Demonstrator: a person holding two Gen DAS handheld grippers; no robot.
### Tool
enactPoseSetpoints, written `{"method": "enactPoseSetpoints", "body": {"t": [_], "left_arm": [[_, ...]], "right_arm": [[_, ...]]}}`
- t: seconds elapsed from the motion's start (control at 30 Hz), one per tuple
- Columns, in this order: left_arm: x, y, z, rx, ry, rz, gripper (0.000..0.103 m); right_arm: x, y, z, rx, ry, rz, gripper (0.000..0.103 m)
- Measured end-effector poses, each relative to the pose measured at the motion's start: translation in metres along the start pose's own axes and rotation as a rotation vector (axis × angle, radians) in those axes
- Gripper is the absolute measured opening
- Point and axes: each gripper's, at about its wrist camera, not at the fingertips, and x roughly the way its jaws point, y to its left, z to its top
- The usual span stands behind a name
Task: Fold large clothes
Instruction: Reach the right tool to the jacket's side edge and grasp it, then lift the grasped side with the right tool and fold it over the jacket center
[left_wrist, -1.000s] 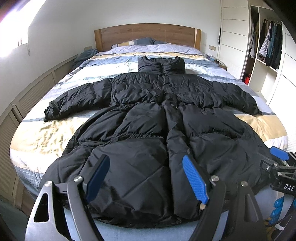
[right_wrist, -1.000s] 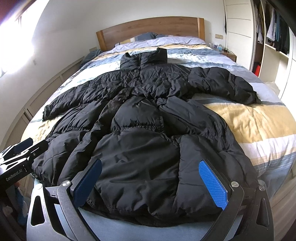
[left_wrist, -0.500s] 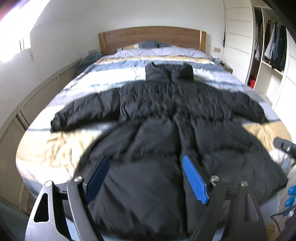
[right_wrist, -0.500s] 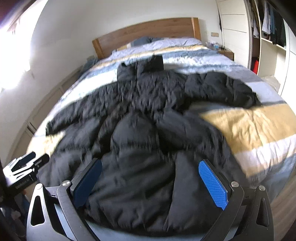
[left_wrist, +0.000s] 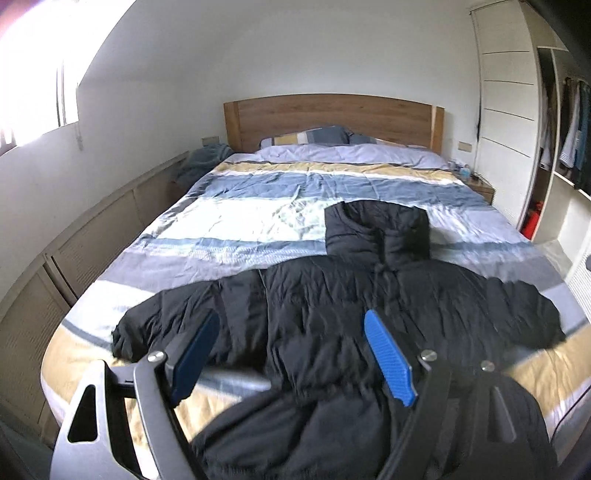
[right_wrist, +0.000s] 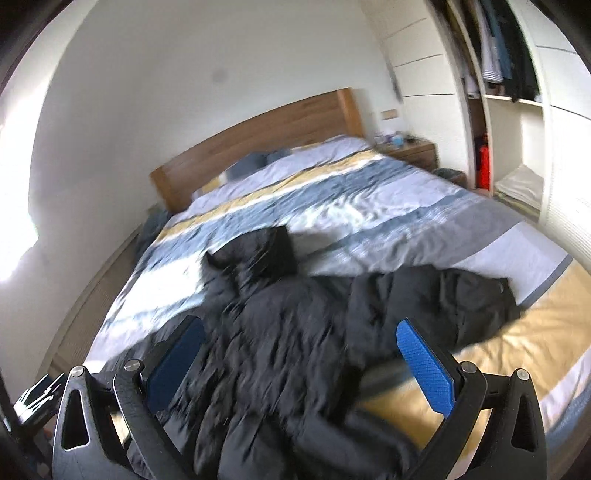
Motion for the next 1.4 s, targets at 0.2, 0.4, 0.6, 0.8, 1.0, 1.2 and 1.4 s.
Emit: {"method": "enactPoseSetpoints", "body": {"t": [0.2,0.4,0.6,0.8,1.0,1.2,1.4], "left_arm": [[0.068,0.0,0.011,-0.049,0.055,0.024,0.08],[0.123,-0.007,-0.01,-0.053,0.145,0.041,0.08],[0.163,-0.013,-0.037,-0.048,0.238,0.06,0.08],[0.182,-0.013,-0.053,-0.063,0.284,0.085,0.08],[0.193,-0.014,-0.062,-0.061,0.313,0.103,0.08],[0.194,-0.016,-0.067,-0.049,0.326,0.114,0.08],[0.192,-0.02,-0.067,-0.032,0.324,0.113,0.08]], "right_arm": [[0.071,-0.07,-0.003,0.148,0.076,-0.083,0.103],[0.127,-0.164,-0.048,0.34,0.187,-0.191,0.103],[0.16,-0.22,-0.079,0.441,0.267,-0.245,0.103],[0.175,-0.257,-0.086,0.51,0.261,-0.211,0.103],[0.175,-0.297,-0.077,0.586,0.184,-0.152,0.103],[0.174,-0.338,-0.065,0.696,0.09,-0.103,0.093],[0.185,-0.362,-0.059,0.796,0.035,-0.038,0.059]]}}
